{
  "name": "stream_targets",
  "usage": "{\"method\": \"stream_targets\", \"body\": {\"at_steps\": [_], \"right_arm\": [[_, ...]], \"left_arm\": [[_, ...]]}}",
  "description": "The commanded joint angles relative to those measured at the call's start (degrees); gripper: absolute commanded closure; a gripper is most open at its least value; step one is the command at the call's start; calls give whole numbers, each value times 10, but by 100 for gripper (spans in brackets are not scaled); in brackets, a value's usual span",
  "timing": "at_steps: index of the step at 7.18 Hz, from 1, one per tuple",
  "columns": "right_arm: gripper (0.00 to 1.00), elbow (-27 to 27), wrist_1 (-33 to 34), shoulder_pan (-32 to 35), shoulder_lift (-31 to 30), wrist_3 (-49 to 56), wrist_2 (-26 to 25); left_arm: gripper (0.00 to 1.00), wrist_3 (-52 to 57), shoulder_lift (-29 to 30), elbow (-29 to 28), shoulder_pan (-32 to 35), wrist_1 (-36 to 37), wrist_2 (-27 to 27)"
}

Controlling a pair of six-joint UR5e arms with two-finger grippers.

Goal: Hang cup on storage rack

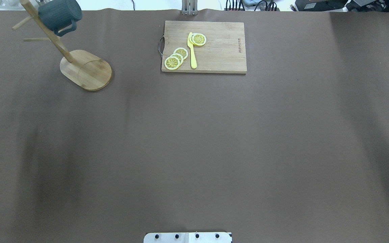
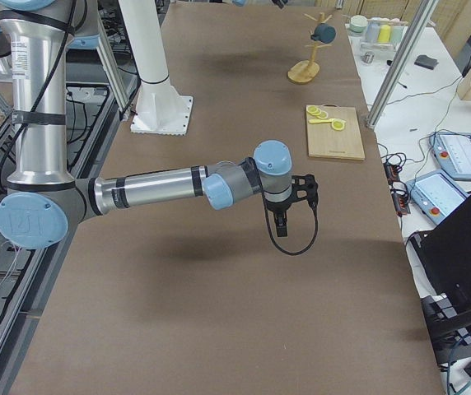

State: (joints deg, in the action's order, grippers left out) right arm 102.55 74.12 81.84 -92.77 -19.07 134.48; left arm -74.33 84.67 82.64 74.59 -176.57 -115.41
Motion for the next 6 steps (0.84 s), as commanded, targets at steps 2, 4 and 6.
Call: {"method": "stream_targets", "body": {"at_steps": [2,4,6], "right_arm": [[0,-14,2,32,-6,23,-13],[0,-60,2,64,-1,101,-22],[0,-93,42,81,2,158,-30]], "left_arm": [[2,496,-18,19,54,255,47],[2,582,-14,57,91,382,-64],[1,639,-12,125,94,615,-106]]}}
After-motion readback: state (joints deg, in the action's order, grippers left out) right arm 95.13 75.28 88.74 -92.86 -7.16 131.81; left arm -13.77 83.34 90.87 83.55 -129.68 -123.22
